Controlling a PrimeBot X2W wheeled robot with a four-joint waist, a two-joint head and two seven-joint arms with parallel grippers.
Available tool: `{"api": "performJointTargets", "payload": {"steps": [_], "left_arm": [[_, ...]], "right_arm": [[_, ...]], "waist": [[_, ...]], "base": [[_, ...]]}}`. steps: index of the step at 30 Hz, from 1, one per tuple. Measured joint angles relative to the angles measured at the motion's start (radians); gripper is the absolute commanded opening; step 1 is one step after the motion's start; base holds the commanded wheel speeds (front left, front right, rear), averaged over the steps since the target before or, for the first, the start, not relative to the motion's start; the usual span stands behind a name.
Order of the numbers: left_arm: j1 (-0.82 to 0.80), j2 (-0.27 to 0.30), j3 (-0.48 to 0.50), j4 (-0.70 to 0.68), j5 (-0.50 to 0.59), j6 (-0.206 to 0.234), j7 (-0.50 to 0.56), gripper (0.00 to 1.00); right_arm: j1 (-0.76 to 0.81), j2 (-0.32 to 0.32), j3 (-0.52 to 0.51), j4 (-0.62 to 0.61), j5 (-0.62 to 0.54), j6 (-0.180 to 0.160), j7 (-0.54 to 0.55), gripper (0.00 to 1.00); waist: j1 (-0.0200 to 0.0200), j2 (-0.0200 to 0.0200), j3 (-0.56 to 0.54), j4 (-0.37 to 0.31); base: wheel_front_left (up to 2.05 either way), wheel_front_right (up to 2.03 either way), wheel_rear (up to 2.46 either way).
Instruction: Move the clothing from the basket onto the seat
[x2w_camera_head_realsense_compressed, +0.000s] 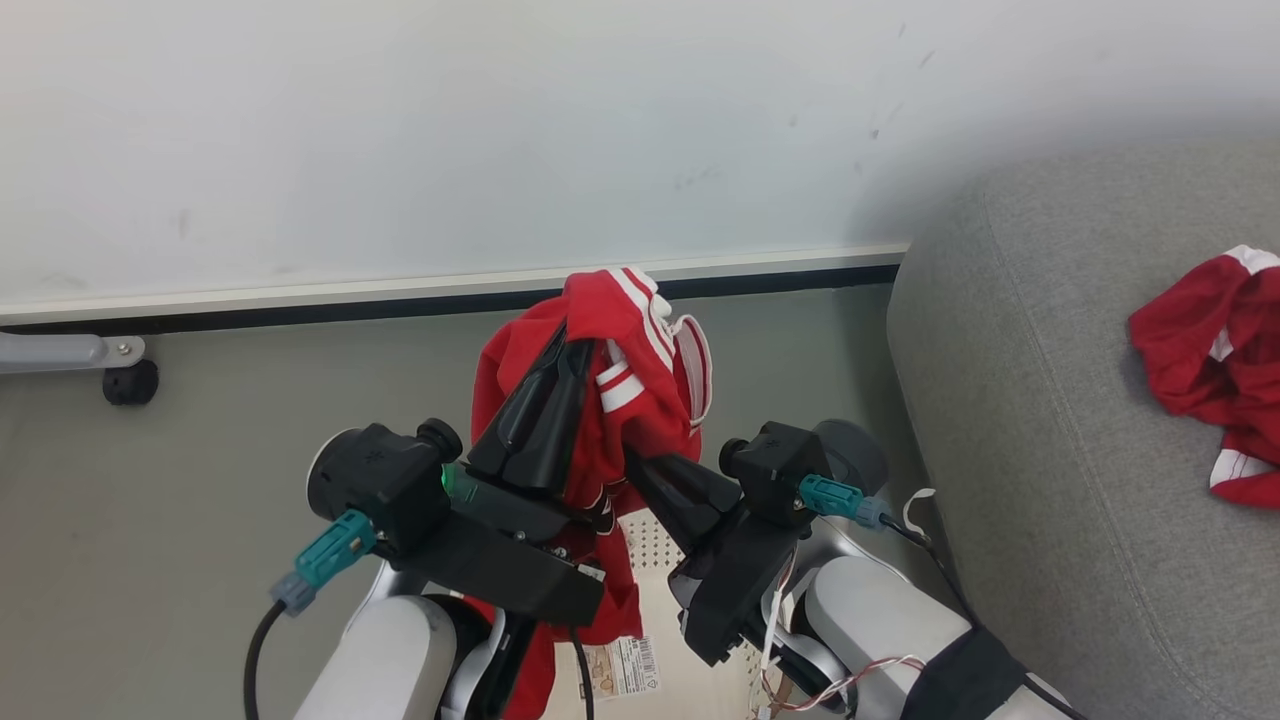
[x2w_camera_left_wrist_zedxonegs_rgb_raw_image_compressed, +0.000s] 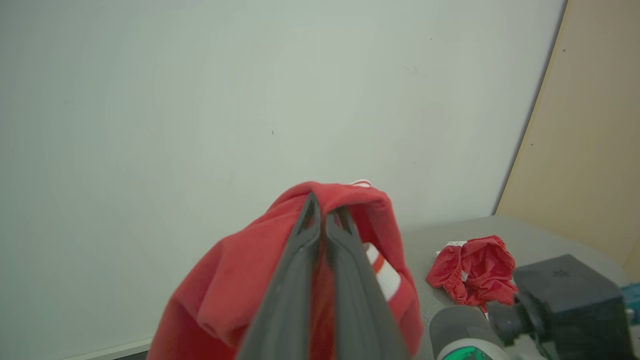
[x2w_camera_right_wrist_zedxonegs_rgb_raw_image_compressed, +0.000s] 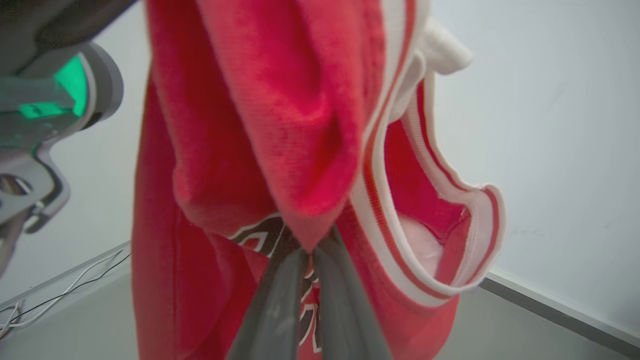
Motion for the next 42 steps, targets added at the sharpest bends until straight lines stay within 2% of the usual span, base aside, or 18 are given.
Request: {"api": "performJointTargets", "payload": {"steps": [8, 9, 11, 12, 24, 33, 42], "left_arm": [[0.0, 0.0, -0.004, -0.002, 0.0, 0.0, 0.0, 0.0], [0.0, 0.0, -0.004, -0.003, 0.0, 0.0, 0.0, 0.13], [0.0, 0.0, -0.006, -0.005, 0.0, 0.0, 0.0, 0.78], [0.0, 0.001, -0.006, -0.007, 0.0, 0.0, 0.0, 1.0], [0.015, 0.036, -0.018, -0.036, 0.038, 0.013, 0.0, 1.0], [0.057, 0.069, -0.08, -0.042, 0.086, 0.007, 0.021, 1.0], [0.107, 0.098, -0.129, -0.035, 0.1, -0.009, 0.05, 1.0]], "right_arm": [[-0.024, 0.0, 0.021, 0.018, 0.04, -0.001, -0.04, 0.0], [-0.024, 0.0, 0.021, 0.021, 0.041, -0.002, -0.047, 0.0], [-0.025, 0.0, 0.021, 0.029, 0.042, -0.002, -0.057, 0.0], [-0.028, 0.0, 0.021, 0.033, 0.044, -0.002, -0.059, 0.0], [-0.049, -0.003, -0.027, 0.082, 0.047, -0.011, -0.097, 0.0], [-0.085, -0.067, -0.115, 0.104, 0.05, -0.038, -0.11, 0.0], [-0.097, -0.109, -0.153, 0.111, 0.05, -0.055, -0.119, 0.0]], "waist": [[0.0, 0.0, -0.003, 0.001], [0.0, 0.0, -0.003, 0.0], [0.0, 0.0, -0.003, -0.001], [0.0, 0.0, -0.003, -0.002], [0.0, 0.0, 0.002, -0.017], [0.0, 0.0, 0.022, -0.031], [0.0, 0.0, 0.032, -0.067]], "base": [[0.0, 0.0, 0.0], [0.0, 0.0, 0.0], [0.0, 0.0, 0.0], [0.0, 0.0, 0.0], [0.0, 0.0, 0.0], [0.0, 0.0, 0.0], [0.0, 0.0, 0.0]]}}
